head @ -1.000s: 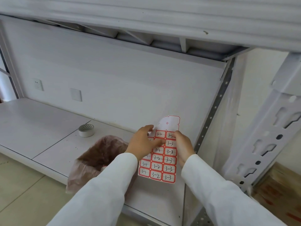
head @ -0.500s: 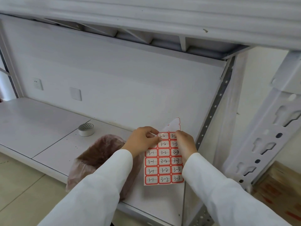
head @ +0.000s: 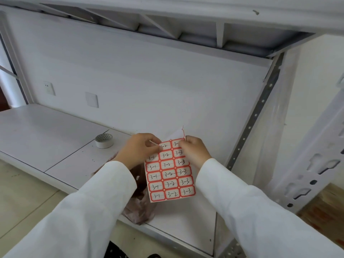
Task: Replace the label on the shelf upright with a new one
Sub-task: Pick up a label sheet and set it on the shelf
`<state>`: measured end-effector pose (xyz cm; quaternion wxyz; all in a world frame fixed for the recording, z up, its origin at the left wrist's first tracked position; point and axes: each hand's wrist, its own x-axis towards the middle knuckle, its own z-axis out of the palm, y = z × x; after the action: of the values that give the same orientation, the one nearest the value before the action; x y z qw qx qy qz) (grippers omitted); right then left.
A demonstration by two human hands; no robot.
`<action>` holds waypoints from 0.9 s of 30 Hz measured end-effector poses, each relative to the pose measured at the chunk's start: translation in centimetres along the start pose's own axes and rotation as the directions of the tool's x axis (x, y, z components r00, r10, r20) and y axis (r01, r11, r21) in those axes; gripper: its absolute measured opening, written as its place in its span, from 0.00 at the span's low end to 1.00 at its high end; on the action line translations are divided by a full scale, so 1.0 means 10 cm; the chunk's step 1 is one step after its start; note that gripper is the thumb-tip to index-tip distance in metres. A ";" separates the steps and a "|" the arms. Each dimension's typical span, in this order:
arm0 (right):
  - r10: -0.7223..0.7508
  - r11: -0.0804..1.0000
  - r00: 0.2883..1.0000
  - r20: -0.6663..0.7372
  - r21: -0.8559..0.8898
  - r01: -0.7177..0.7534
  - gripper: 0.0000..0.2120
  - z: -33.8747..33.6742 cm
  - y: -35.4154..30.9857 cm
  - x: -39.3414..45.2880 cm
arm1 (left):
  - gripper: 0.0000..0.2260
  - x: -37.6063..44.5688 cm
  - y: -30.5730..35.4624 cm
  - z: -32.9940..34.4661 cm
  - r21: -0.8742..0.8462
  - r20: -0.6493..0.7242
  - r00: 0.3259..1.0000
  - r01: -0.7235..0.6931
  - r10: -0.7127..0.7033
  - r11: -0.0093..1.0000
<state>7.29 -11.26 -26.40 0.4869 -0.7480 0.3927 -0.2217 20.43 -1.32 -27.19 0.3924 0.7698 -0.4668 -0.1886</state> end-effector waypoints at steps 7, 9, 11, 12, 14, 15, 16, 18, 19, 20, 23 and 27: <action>-0.026 0.996 0.998 0.056 -0.088 0.031 0.08 0.07 -0.04 0.09 | 0.07 0.00 -0.09 -0.08 -0.041 -0.011 0.999 0.037 -0.037 0.998; -0.035 0.992 0.996 0.083 -0.118 0.045 0.08 0.07 -0.05 0.11 | 0.07 0.00 -0.11 -0.09 -0.045 -0.001 0.999 0.049 -0.049 0.998; -0.038 0.990 0.993 0.108 -0.131 0.052 0.07 0.08 -0.06 0.11 | 0.07 -0.01 -0.14 -0.09 -0.026 0.002 0.998 0.055 -0.055 0.998; -0.037 0.990 0.993 0.117 -0.132 0.052 0.07 0.09 -0.06 0.10 | 0.07 -0.01 -0.15 -0.09 -0.016 -0.004 0.998 0.055 -0.055 0.998; -0.035 0.990 0.991 0.129 -0.134 0.053 0.07 0.10 -0.06 0.09 | 0.07 -0.01 -0.16 -0.09 0.003 -0.028 0.999 0.047 -0.047 0.999; -0.035 0.989 0.991 0.132 -0.137 0.053 0.08 0.10 -0.06 0.09 | 0.07 -0.01 -0.17 -0.08 0.012 -0.038 0.998 0.043 -0.043 0.999; -0.034 0.989 0.990 0.133 -0.139 0.053 0.08 0.10 -0.06 0.09 | 0.07 -0.01 -0.17 -0.08 0.015 -0.040 0.998 0.040 -0.040 0.999; -0.027 0.988 0.990 0.137 -0.148 0.047 0.08 0.10 -0.06 0.09 | 0.07 -0.01 -0.18 -0.08 0.007 -0.026 0.999 0.034 -0.033 0.999; -0.019 0.988 0.990 0.137 -0.152 0.040 0.08 0.09 -0.06 0.09 | 0.07 -0.01 -0.19 -0.08 0.002 -0.016 0.999 0.028 -0.028 1.000; -0.008 0.987 0.991 0.134 -0.159 0.030 0.08 0.09 -0.06 0.09 | 0.07 -0.01 -0.19 -0.08 0.000 -0.009 1.000 0.022 -0.022 1.000; 0.032 0.982 0.992 0.121 -0.186 -0.009 0.09 0.08 -0.02 0.11 | 0.06 -0.02 -0.20 -0.08 0.018 0.012 1.000 0.005 -0.005 1.000; 0.086 0.979 0.986 0.142 -0.196 -0.057 0.08 0.08 0.04 0.12 | 0.06 -0.03 -0.22 -0.06 0.051 0.067 0.998 -0.014 0.011 0.999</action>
<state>8.41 -11.90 -27.12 0.4485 -0.7913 0.4012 -0.1083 21.93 -0.25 -28.53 0.3581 0.7700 -0.4890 -0.1995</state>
